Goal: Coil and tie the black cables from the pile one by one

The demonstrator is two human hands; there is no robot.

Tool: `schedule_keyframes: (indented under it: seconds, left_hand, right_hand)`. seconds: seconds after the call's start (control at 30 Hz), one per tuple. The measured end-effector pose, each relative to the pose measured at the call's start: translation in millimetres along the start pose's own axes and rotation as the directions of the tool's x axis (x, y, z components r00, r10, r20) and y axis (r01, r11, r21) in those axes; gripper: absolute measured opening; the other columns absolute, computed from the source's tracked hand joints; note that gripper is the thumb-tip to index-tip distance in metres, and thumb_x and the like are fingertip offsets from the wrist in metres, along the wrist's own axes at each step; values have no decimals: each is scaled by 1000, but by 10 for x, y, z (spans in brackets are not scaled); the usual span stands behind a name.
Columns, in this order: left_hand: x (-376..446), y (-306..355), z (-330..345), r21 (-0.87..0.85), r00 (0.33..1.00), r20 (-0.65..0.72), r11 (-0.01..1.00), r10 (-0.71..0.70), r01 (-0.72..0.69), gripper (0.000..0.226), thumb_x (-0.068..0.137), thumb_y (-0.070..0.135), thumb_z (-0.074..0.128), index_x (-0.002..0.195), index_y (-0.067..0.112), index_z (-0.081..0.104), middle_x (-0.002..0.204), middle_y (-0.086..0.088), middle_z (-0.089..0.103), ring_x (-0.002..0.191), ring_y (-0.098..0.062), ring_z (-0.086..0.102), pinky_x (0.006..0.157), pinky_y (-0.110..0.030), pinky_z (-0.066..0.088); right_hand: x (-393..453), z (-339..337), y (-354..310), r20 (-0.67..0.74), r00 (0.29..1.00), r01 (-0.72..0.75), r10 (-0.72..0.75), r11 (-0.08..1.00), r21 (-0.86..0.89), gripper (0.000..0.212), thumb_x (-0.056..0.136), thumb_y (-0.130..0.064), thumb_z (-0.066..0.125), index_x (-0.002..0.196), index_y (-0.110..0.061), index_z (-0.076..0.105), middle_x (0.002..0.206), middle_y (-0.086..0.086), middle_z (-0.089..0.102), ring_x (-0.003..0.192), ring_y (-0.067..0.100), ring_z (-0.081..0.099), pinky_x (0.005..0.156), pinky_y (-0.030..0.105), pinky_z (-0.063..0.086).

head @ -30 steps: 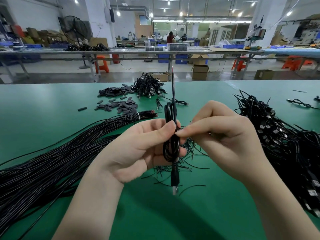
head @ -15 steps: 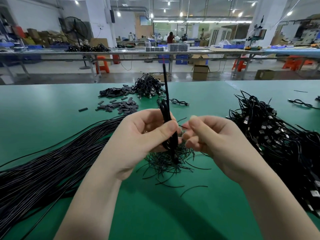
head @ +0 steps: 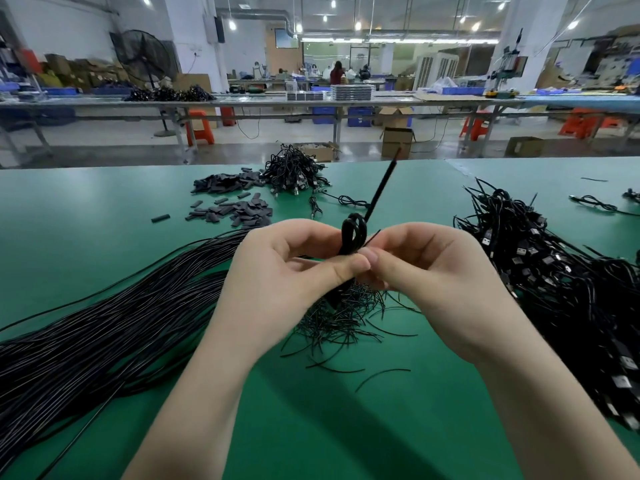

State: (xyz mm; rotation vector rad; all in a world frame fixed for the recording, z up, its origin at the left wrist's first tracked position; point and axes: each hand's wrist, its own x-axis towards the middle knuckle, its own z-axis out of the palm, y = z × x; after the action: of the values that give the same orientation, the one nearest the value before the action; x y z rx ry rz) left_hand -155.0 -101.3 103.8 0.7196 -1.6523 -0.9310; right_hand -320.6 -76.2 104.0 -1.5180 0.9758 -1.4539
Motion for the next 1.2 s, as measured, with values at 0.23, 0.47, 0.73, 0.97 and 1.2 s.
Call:
schedule_keyframes:
  seconds: [0.23, 0.47, 0.73, 0.97, 1.2]
  left_hand:
    - [-3, 25, 86, -369, 894, 193, 814, -404, 448, 26, 59, 52, 72, 57, 26, 70, 56, 7, 59, 47, -5, 55, 46, -16, 46]
    - [58, -119, 42, -256, 965, -180, 956, -191, 141, 29, 57, 48, 84, 75, 27, 74, 75, 2, 73, 71, -12, 71, 64, -18, 54]
    - [61, -199, 1, -121, 998, -58, 993, -24, 16, 15, 62, 37, 81, 77, 37, 75, 81, 9, 75, 76, -5, 71, 71, -16, 53]
    - [56, -174, 14, -154, 983, -49, 973, -178, 169, 23, 64, 53, 80, 75, 33, 76, 70, 10, 70, 65, -5, 64, 61, -18, 51]
    - [81, -173, 7, -157, 956, -115, 955, -269, 250, 23, 64, 46, 75, 74, 26, 74, 67, 9, 69, 66, -8, 66, 61, -19, 52]
  right_hand:
    - [16, 93, 186, 169, 618, 554, -768, 273, -786, 7, 85, 3, 65, 88, 4, 71, 86, 12, 68, 82, 21, 60, 79, 24, 49]
    - [35, 25, 76, -163, 986, -5, -14, 993, -116, 24, 72, -48, 77, 80, -25, 78, 78, -5, 74, 68, 5, 68, 62, 16, 50]
    - [53, 14, 107, 156, 921, -388, 356, 869, 307, 24, 59, -31, 78, 79, -17, 79, 74, -2, 71, 66, 7, 65, 62, 17, 53]
    - [53, 113, 230, -127, 909, 323, -397, 863, -387, 7, 81, -6, 75, 79, -13, 74, 74, -5, 70, 69, 8, 63, 68, 15, 48]
    - [40, 127, 287, -165, 911, 273, -378, 853, -446, 6, 87, -19, 71, 89, -17, 76, 83, -5, 73, 77, 10, 67, 74, 18, 52]
